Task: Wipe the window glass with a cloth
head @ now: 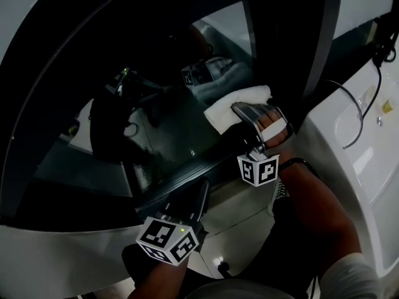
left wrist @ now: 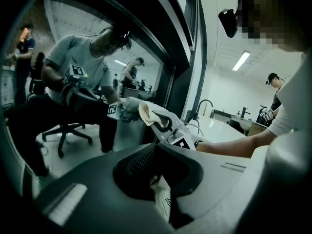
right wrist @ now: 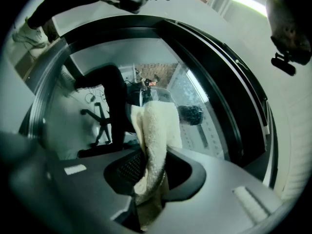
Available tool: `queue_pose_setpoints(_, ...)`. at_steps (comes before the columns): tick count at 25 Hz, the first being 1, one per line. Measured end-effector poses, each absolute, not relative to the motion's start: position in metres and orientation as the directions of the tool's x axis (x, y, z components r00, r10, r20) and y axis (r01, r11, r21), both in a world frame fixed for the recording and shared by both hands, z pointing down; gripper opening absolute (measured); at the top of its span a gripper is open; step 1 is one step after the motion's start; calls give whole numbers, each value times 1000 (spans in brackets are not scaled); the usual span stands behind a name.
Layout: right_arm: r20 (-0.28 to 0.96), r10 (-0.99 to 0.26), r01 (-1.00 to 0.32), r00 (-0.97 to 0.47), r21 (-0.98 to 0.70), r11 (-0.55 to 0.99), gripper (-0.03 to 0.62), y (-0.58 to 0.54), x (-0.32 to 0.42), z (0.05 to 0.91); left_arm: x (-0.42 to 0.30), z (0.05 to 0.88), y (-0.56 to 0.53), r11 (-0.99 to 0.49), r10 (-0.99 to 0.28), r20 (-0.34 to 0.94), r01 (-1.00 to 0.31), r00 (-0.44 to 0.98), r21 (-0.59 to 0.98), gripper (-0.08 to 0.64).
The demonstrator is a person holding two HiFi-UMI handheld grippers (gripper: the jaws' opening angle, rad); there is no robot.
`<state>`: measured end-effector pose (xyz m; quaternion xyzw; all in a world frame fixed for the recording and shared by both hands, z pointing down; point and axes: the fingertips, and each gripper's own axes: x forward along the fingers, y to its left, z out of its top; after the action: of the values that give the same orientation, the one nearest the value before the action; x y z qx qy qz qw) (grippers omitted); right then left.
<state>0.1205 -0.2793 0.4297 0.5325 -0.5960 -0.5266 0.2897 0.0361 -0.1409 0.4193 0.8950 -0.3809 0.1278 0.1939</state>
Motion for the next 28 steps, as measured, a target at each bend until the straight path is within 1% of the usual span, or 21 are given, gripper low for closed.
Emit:
queue_pose_setpoints(12,-200,-938,-355,-282,930,-92,87,-277,115,445,38,422,-135,-641,-619,384,-723,685,256,17)
queue_pose_setpoints(28,-86,-955,-338,-285,941,16,89,-276,114,477,42,421,-127,-647,-615,385,-719,689,252,17)
